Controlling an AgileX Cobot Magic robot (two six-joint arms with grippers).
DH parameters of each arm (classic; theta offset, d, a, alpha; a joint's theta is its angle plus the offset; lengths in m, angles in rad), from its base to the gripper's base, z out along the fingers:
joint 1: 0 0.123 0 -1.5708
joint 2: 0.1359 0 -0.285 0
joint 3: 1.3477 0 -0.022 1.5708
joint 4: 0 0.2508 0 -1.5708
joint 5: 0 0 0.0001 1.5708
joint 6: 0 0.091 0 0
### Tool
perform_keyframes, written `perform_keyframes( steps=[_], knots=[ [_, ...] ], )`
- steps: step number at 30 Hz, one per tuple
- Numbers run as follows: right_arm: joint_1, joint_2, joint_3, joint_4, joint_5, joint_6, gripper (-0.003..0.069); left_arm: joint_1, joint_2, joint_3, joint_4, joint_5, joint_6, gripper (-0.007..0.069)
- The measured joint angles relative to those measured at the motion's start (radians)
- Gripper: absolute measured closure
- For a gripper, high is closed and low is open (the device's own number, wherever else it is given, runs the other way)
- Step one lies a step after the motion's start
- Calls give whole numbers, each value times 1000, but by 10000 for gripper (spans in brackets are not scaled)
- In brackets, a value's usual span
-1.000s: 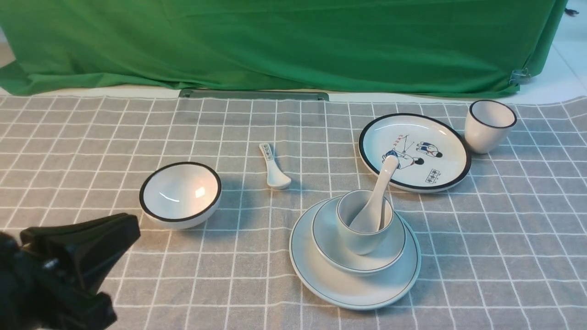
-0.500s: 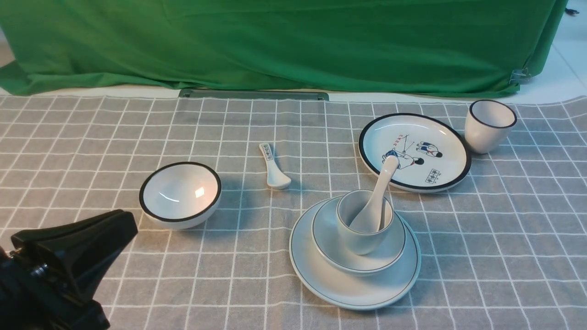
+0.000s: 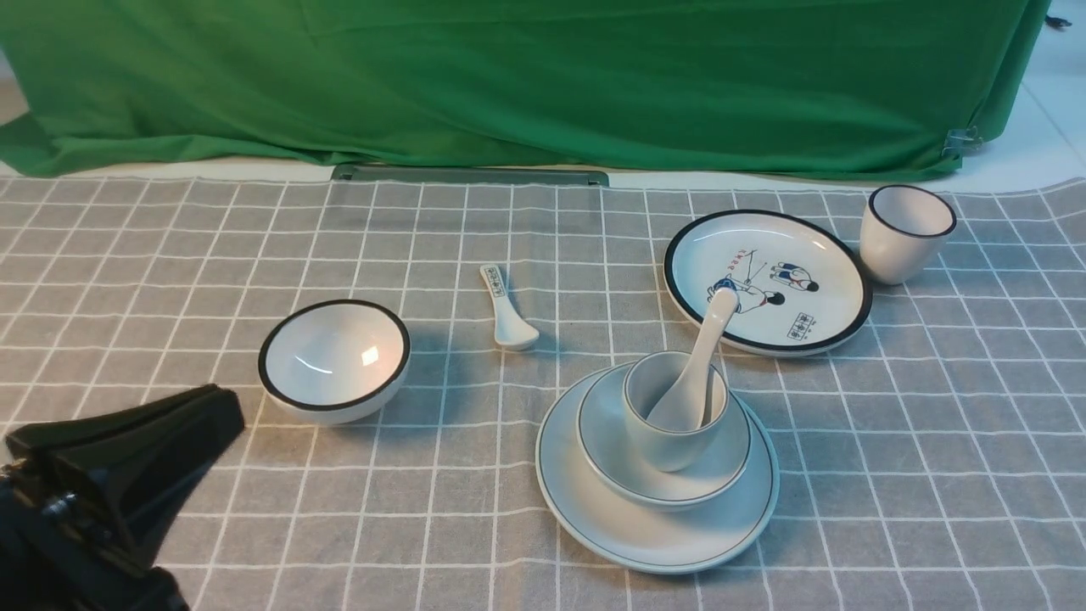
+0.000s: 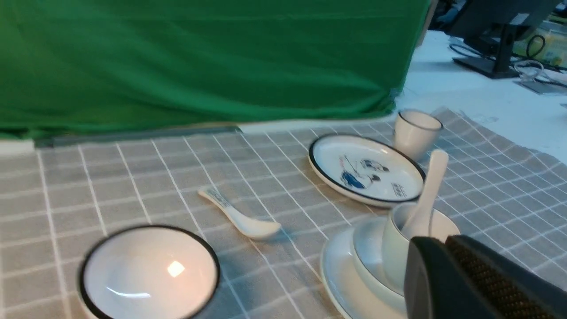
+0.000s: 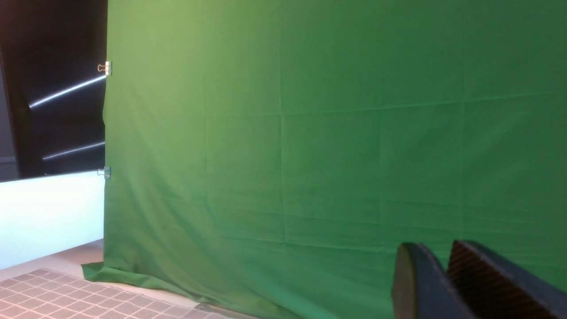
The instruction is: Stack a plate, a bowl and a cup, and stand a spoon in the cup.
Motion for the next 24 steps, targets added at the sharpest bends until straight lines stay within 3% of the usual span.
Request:
perform_keyframes(
  steps=[3,8,9,13,18,24],
  knots=[
    [0,0,0,0,-2,6,491,81,-78,63,-56,-37,88,613],
    [0,0,0,0,-2,6,480,270,-256,210,-148,-44,136,613],
    [0,0,0,0,-2,6,477,343,-321,274,-180,-34,154,613],
    [0,0,0,0,-2,6,468,465,-429,329,-196,44,191,613],
    [0,0,1,0,-2,6,462,491,-445,334,-197,177,242,613],
    [0,0,1,0,-2,6,450,491,-445,334,-197,183,260,613]
  ],
)
